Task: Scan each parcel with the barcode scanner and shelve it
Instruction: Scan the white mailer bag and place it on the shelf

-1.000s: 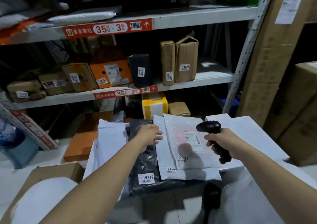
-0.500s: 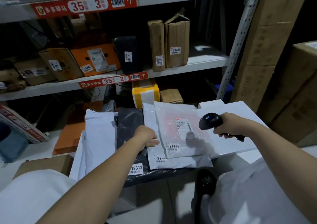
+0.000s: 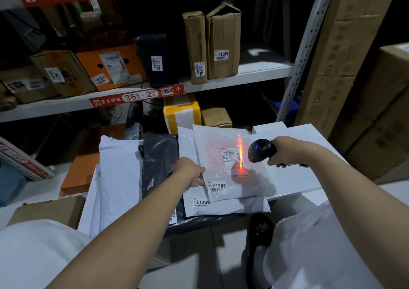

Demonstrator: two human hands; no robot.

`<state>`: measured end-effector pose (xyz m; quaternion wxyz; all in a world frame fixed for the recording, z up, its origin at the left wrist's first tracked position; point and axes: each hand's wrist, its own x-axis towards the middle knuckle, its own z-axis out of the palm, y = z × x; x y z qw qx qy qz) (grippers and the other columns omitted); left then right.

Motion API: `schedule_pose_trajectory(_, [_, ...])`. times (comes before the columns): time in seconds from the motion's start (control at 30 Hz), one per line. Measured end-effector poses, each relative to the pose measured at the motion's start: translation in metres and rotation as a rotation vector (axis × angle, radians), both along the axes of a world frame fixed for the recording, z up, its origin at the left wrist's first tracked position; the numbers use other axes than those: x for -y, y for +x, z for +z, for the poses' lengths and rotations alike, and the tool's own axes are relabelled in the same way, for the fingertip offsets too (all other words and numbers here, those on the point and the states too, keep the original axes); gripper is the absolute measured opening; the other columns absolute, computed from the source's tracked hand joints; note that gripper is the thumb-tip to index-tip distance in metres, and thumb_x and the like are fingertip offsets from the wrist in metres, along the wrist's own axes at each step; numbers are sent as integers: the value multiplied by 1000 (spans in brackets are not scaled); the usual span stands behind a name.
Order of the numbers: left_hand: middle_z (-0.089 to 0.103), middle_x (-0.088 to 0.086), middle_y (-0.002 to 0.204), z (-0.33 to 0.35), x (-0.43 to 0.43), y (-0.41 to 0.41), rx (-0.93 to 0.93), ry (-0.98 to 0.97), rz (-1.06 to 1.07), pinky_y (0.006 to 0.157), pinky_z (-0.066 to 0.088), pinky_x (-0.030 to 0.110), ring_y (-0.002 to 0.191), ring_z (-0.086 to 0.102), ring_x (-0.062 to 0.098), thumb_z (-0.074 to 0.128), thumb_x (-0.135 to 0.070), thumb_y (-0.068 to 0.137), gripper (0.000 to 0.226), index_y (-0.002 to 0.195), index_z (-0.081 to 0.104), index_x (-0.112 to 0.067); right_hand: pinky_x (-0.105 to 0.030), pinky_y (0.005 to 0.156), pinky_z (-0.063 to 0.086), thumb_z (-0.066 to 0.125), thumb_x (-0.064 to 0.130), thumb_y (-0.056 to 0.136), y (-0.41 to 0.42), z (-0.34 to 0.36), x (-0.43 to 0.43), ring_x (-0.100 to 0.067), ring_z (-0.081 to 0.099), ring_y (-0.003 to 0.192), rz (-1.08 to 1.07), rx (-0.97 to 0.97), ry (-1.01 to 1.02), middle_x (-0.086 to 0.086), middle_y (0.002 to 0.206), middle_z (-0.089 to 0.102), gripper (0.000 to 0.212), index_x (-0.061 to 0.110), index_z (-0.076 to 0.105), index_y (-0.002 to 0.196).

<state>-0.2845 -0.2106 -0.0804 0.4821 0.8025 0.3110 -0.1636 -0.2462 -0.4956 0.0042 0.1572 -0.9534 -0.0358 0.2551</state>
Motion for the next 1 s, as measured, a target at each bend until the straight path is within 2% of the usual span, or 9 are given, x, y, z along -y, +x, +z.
schedule_pose_trajectory(0.23, [70, 10, 72, 1, 0, -2, -22, -44, 1, 40, 49, 21, 46, 70, 13, 67, -6, 100, 8, 95, 64, 0, -24, 52, 45, 73, 22, 87, 0, -1, 4, -18, 59, 56, 30, 5, -21, -1, 65, 68, 15, 16, 66, 76])
schedule_pose_trajectory(0.33, [69, 7, 72, 1, 1, -1, -28, -76, -20, 54, 52, 25, 66, 78, 21, 61, -4, 103, 12, 91, 62, -1, -22, 49, 43, 73, 23, 89, -1, 0, 3, -17, 58, 56, 37, 1, -22, -1, 66, 68, 14, 16, 66, 78])
schedule_pose_trajectory(0.4, [69, 7, 74, 3, 1, -1, -32, -87, -35, 53, 52, 23, 84, 79, 26, 59, -5, 104, 12, 93, 61, -1, -20, 44, 42, 73, 23, 89, -3, 2, 2, -16, 57, 55, 36, 1, -5, -1, 67, 68, 13, 15, 68, 82])
schedule_pose_trajectory(0.5, [72, 8, 79, 3, -1, -1, -25, -93, -57, 52, 53, 23, 76, 80, 19, 60, -8, 105, 11, 104, 63, 3, -14, 35, 34, 73, 22, 89, -5, 4, -2, -15, 55, 52, 27, 3, 45, -1, 65, 66, 13, 12, 68, 82])
schedule_pose_trajectory(0.63, [73, 8, 83, -1, -4, -1, -22, -104, -97, 55, 58, 21, 62, 75, 7, 57, -8, 106, 13, 108, 64, 3, -25, 47, 46, 74, 26, 86, -2, 3, -7, -17, 57, 53, -14, -20, 125, -6, 67, 70, 21, 6, 74, 84])
schedule_pose_trajectory(0.7, [74, 10, 86, 0, -6, -3, -36, -132, -116, 61, 60, 22, 68, 76, 9, 55, -8, 107, 13, 107, 64, 2, -35, 54, 48, 74, 28, 85, -1, 3, -8, -21, 55, 52, -63, -46, 193, -8, 63, 68, 25, 3, 73, 82])
schedule_pose_trajectory(0.77, [77, 13, 90, 1, -9, -5, -62, -175, -107, 60, 62, 23, 71, 77, 16, 57, -11, 107, 16, 110, 64, 3, -35, 54, 46, 74, 25, 87, -1, 2, -11, -22, 50, 49, -129, -95, 282, -7, 57, 61, 25, 1, 70, 80])
schedule_pose_trajectory(0.9, [80, 17, 98, 3, -15, -11, -123, -216, -135, 60, 64, 25, 82, 80, 21, 57, -14, 107, 18, 105, 66, 3, -31, 53, 49, 70, 11, 96, -3, 1, -24, -19, 54, 50, -250, -213, 468, -13, 72, 69, 16, -3, 68, 102])
schedule_pose_trajectory(1.0, [81, 16, 97, 6, -18, -15, -148, -246, -148, 62, 65, 26, 86, 80, 23, 57, -12, 107, 18, 111, 65, 4, -31, 52, 49, 69, 9, 97, -1, -4, -32, -21, 54, 53, -355, -277, 568, -17, 77, 68, 24, -5, 64, 116])
